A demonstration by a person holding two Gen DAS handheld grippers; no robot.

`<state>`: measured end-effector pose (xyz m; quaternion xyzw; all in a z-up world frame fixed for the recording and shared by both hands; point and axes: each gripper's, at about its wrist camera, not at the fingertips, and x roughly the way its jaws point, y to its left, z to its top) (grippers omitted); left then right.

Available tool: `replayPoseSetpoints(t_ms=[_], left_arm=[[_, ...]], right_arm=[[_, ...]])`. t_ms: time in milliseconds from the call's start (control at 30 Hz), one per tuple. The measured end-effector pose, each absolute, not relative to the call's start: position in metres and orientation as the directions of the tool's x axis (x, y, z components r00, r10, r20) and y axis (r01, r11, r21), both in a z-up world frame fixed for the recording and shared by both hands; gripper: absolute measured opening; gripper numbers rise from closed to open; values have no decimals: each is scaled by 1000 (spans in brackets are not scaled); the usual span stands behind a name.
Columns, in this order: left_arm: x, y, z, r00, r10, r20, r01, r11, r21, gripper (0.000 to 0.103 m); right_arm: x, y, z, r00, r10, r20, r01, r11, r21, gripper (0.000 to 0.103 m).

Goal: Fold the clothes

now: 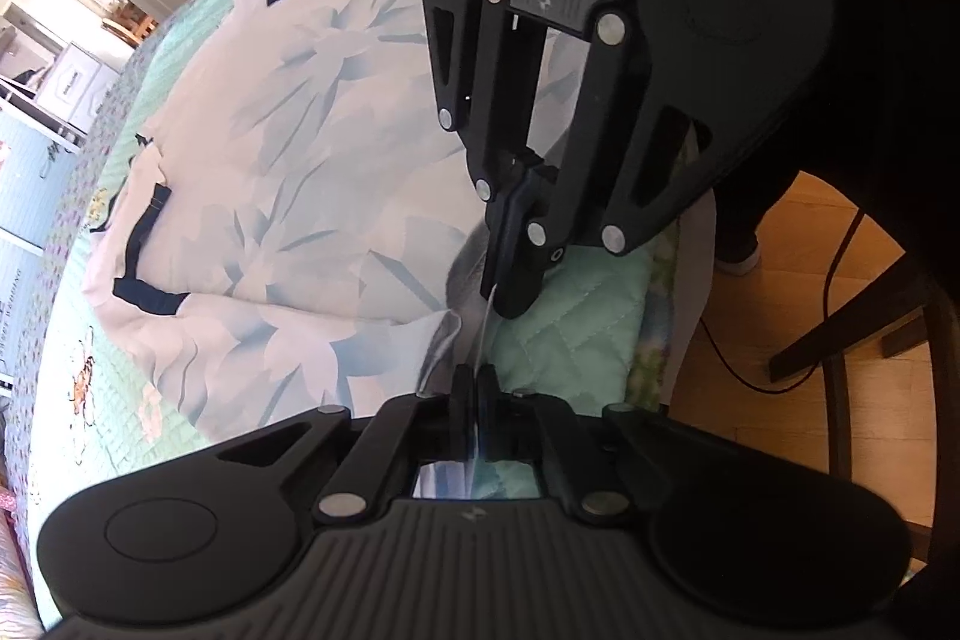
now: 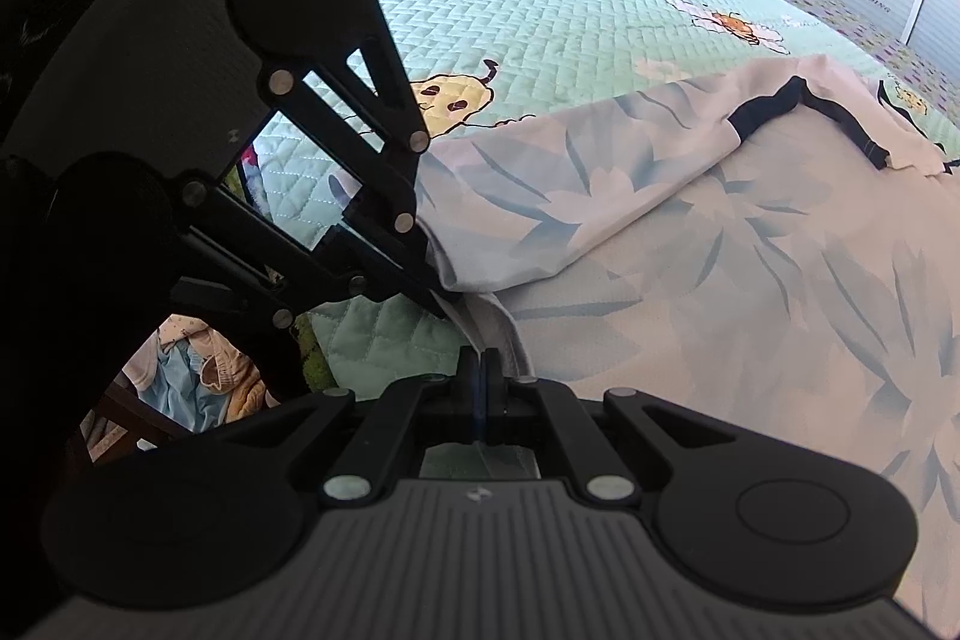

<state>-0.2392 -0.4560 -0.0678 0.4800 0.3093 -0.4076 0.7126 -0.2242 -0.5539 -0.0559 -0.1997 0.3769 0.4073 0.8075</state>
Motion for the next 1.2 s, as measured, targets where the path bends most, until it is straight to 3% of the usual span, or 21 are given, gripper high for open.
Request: replayPoseSetpoints(t_ms=[767,1200], left_arm=[[-240,-448,-61,379,-282,-881,917,243,317,0],[-261,-441,-72,487,-283,-826,857,339,389,1]], right_arm=[[-228,-553,-55,326,523,-787,-829,558,28,0],[-233,-550,-62,355,508,-785,-824,567,-6,0]])
